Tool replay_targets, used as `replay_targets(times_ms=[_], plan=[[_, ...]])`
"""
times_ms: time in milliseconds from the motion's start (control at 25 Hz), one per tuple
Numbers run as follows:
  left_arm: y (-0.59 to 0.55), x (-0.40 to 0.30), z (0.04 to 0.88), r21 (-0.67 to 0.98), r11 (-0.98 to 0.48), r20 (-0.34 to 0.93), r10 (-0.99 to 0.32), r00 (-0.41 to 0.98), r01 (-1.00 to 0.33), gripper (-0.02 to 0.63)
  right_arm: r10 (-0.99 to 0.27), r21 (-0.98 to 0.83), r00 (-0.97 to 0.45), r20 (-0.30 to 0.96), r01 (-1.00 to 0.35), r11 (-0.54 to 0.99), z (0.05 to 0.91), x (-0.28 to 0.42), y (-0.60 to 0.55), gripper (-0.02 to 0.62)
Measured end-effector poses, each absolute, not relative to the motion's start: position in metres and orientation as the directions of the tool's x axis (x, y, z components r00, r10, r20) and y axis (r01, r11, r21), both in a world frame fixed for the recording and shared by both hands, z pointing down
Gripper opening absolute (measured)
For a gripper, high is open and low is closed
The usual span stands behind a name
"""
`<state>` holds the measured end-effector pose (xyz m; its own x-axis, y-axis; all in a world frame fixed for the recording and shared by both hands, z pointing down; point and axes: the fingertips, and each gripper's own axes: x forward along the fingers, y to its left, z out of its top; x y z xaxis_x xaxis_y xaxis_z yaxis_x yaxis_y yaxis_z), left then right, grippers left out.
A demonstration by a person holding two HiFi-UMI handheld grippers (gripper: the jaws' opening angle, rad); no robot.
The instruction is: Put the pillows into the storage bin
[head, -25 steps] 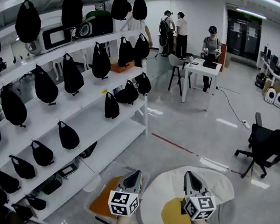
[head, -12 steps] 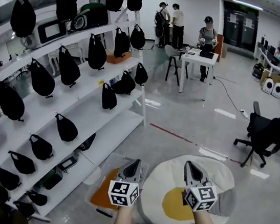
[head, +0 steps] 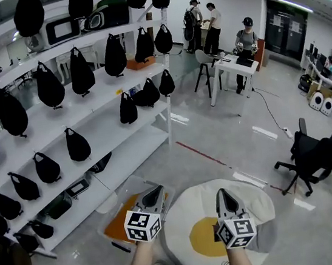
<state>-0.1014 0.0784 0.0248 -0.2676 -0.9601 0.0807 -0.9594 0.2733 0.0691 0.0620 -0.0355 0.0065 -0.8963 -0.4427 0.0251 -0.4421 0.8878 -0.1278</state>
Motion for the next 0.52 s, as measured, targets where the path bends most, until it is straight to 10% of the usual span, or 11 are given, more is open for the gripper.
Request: replay_targets(times_ms=[520], plan=[[0.078,-0.093,0.032,0.095,0.259,0.079,-0.965,-0.252,-0.961,0.02,-0.475,-0.127,-0.878,0.054,-0.478,0.869,0.017,0.081,-0.034,0.0]])
